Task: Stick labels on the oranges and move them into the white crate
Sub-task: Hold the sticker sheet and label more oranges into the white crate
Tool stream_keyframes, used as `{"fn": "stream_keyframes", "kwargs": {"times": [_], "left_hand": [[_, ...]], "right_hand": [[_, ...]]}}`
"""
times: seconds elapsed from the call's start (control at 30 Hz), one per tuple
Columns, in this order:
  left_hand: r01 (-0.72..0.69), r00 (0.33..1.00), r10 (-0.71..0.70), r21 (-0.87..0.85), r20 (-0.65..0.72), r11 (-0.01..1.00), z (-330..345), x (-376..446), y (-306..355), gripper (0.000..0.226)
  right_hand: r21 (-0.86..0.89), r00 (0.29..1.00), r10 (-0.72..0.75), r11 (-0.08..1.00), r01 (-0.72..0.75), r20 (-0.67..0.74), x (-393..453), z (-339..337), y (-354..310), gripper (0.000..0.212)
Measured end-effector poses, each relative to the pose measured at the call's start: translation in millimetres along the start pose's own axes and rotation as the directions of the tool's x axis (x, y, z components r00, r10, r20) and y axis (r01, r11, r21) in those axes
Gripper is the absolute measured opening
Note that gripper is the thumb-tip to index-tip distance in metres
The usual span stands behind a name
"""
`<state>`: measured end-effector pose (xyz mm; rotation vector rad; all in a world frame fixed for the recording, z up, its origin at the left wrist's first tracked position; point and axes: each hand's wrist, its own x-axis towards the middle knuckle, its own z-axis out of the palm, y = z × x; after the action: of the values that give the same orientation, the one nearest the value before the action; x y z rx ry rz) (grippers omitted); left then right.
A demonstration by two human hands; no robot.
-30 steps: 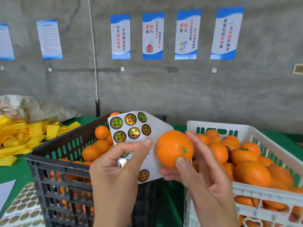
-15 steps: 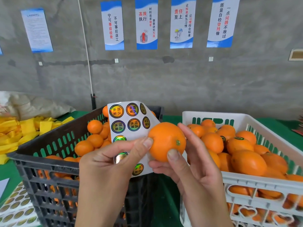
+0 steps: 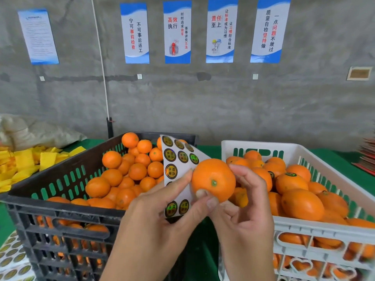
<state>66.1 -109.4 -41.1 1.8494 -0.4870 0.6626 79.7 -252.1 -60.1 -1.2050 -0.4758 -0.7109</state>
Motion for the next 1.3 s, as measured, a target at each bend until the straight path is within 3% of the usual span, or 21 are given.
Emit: {"fn": "stream_keyframes", "kwargs": {"times": [0.2,0.37,0.57,0.7,0.77,0.9,0.97,1.03,1.1,1.17,1.23,1.3], "left_hand": [[-0.018,1.000,0.018,0.111,0.002,0.994,0,0,-3,0.060],[0.045,0.994,-0.033,0.115,-0.099,0.992,0,2,-3,0.063],[0.100,0.987,-0.084,0.107,-0.140,0.989,5,5,1,0.054],[0.083,0.979,-0.077,0.026,-0.190,0.996,4,6,-5,0.054],[0.101,0.972,-0.104,-0.025,-0.209,0.995,2,8,-9,0.054],[0.093,0.952,-0.104,-0.051,-0.289,0.994,-9,10,-11,0.055],[0.078,0.925,-0.084,-0.031,-0.371,0.996,-17,10,-10,0.051],[0.072,0.891,-0.090,-0.058,-0.444,0.996,-30,11,-11,0.041],[0.096,0.869,-0.129,-0.092,-0.477,0.991,-45,12,-15,0.034],[0.144,0.842,-0.193,-0.136,-0.503,0.980,-60,12,-22,0.036],[0.179,0.822,-0.222,-0.132,-0.525,0.975,-74,12,-29,0.040],[0.221,0.820,-0.236,-0.092,-0.522,0.971,-86,11,-35,0.050]], "right_hand": [[-0.284,0.995,-0.101,0.954,0.101,0.013,-3,-9,3,0.060],[-0.585,0.957,-0.270,0.761,0.281,0.108,16,-24,4,0.061],[-0.872,0.985,-0.163,0.471,0.132,0.060,91,-56,12,0.048],[-0.955,1.000,-0.026,0.297,0.021,0.014,117,-72,17,0.040],[-0.941,0.999,-0.014,0.334,0.053,0.051,115,-69,20,0.036],[-0.825,0.976,-0.025,0.530,0.196,0.215,105,-31,27,0.027],[-0.723,0.955,0.044,0.664,0.191,0.292,104,-5,31,0.023],[-0.548,0.926,0.170,0.835,0.046,0.337,103,20,33,0.020],[-0.381,0.918,0.270,0.913,-0.148,0.290,104,44,34,0.050],[-0.240,0.882,0.424,0.896,-0.374,0.205,109,67,33,0.063],[-0.139,0.790,0.571,0.821,-0.554,0.223,113,86,31,0.061],[-0.200,0.780,0.560,0.828,-0.524,0.279,117,105,32,0.046]]}}
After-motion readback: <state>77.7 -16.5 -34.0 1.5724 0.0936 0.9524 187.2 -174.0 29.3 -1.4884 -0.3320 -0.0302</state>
